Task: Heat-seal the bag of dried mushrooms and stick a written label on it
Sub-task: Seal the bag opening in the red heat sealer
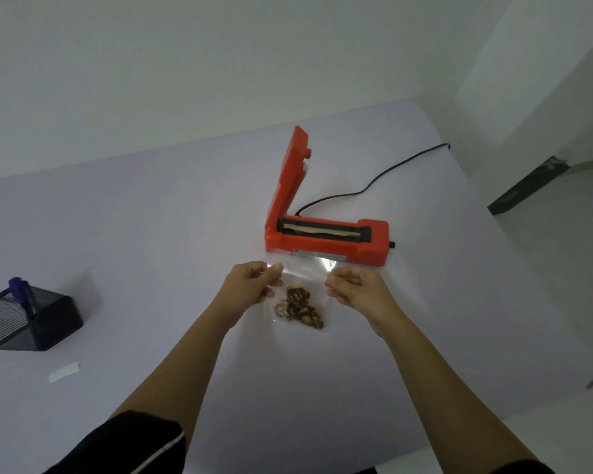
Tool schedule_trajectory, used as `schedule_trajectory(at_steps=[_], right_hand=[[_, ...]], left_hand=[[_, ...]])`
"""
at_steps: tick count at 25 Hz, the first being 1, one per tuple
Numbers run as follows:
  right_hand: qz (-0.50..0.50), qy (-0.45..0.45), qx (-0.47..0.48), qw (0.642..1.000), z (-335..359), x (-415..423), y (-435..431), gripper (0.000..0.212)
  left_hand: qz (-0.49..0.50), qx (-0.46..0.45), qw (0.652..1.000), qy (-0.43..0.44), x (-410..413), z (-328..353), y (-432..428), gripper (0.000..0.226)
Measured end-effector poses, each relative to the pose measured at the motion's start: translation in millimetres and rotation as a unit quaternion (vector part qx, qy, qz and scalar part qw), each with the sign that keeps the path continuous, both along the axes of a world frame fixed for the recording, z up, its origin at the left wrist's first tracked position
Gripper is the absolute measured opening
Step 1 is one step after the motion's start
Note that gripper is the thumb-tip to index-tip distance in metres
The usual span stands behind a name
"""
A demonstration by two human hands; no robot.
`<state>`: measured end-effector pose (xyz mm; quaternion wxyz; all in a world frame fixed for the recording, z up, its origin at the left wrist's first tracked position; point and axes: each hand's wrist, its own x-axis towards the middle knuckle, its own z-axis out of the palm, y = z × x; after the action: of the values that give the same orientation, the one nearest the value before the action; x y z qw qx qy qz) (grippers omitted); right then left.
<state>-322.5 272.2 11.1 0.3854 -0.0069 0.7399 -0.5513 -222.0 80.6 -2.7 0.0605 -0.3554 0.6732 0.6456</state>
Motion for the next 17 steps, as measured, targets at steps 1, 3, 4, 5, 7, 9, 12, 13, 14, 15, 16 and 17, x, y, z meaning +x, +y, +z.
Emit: schedule_trajectory(at_steps=[1,3,4,5,7,9,12,13,14,15,16,17], right_hand=[[-0.003,0.003,0.001,1.000,-1,-5,1,0.013],[-0.013,0.011,-0.003,1.000,-2,-13,4,0.018],[-0.023,0.016,-0.006,1.000,-3,-16,5,0.023],[-0.036,0.023,-0.009,0.999,-3,-19,5,0.028],[-0.070,0.040,-0.016,0.997,-4,-21,4,0.030],[-0.121,0.048,-0.026,0.991,-6,-21,1,0.030],[-0.188,0.083,-0.009,0.979,-12,-24,-4,0.033],[-0.202,0.097,0.001,0.975,-13,-25,-6,0.034],[-0.213,0.109,0.012,0.971,-14,-25,-6,0.035],[-0.222,0.117,0.021,0.968,-14,-26,-8,0.036],[-0.229,0.123,0.026,0.965,-15,-26,-9,0.036],[-0.237,0.128,0.029,0.963,-15,-26,-10,0.037]], left_hand=[[0.000,0.025,1.000,0.003,-2,-1,1,0.029],[0.004,0.061,0.998,0.016,-5,-5,6,0.022],[0.015,0.067,0.997,0.024,-7,-6,8,0.020],[0.031,0.064,0.997,0.032,-9,-6,11,0.019],[0.063,0.043,0.996,0.042,-15,-6,17,0.021],[0.078,0.020,0.996,0.039,-23,-5,23,0.022],[0.100,0.020,0.994,0.030,-34,-6,33,0.025],[0.108,0.025,0.993,0.029,-37,-5,35,0.026],[0.115,0.026,0.993,0.027,-39,-5,37,0.027],[0.121,0.023,0.992,0.025,-41,-5,38,0.026],[0.125,0.018,0.992,0.023,-42,-5,38,0.025],[0.130,0.012,0.991,0.022,-43,-5,38,0.024]])
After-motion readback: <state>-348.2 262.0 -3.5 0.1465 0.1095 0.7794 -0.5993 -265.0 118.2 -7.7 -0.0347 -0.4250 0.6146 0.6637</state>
